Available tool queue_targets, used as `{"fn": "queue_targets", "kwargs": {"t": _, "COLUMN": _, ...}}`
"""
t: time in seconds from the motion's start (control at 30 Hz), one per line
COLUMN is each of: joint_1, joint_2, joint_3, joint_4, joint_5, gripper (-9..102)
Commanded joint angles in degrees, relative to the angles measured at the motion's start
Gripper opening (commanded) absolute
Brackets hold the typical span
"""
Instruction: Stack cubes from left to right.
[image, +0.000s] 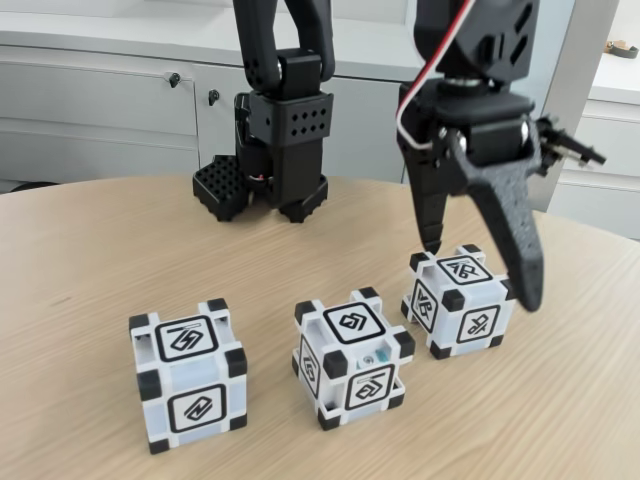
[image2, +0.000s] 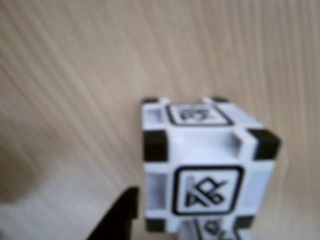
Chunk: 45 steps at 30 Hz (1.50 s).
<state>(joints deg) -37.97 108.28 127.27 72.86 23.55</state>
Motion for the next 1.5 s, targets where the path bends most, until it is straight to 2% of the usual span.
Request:
{"fn": "queue_targets", "kwargs": {"t": 0.0, "joint_1": -0.26, "joint_2": -1.41, "joint_3": -2.55, "joint_4": 1.93, "joint_5": 0.79, "gripper": 47}}
{"fn": "queue_targets", "kwargs": {"t": 0.2, "joint_1": -0.26, "joint_2": -7.73, "joint_3": -3.08, "joint_4": 1.58, "joint_5": 0.18, "gripper": 47}}
{"fn": "queue_targets", "kwargs": {"t": 0.33, "joint_1": -0.26, "joint_2": -12.39, "joint_3": -5.01, "joint_4": 1.58, "joint_5": 0.0, "gripper": 41}}
{"fn": "queue_targets", "kwargs": {"t": 0.43, "joint_1": -0.26, "joint_2": -14.77, "joint_3": -6.77, "joint_4": 1.49, "joint_5": -1.05, "gripper": 28}}
{"fn": "queue_targets", "kwargs": {"t": 0.57, "joint_1": 0.35, "joint_2": -15.03, "joint_3": -7.56, "joint_4": 1.49, "joint_5": -2.55, "gripper": 4}}
{"fn": "queue_targets", "kwargs": {"t": 0.6, "joint_1": 0.35, "joint_2": -14.68, "joint_3": -7.65, "joint_4": 1.49, "joint_5": -3.25, "gripper": 2}}
{"fn": "queue_targets", "kwargs": {"t": 0.73, "joint_1": 0.53, "joint_2": -10.9, "joint_3": -7.65, "joint_4": 1.93, "joint_5": -6.5, "gripper": 0}}
{"fn": "queue_targets", "kwargs": {"t": 0.93, "joint_1": 2.46, "joint_2": 5.1, "joint_3": -6.86, "joint_4": 2.64, "joint_5": -10.9, "gripper": 0}}
{"fn": "queue_targets", "kwargs": {"t": 1.17, "joint_1": 20.92, "joint_2": 17.75, "joint_3": -6.68, "joint_4": 2.64, "joint_5": -23.03, "gripper": 0}}
{"fn": "queue_targets", "kwargs": {"t": 1.47, "joint_1": 36.83, "joint_2": 17.84, "joint_3": -6.68, "joint_4": 2.64, "joint_5": -33.05, "gripper": 0}}
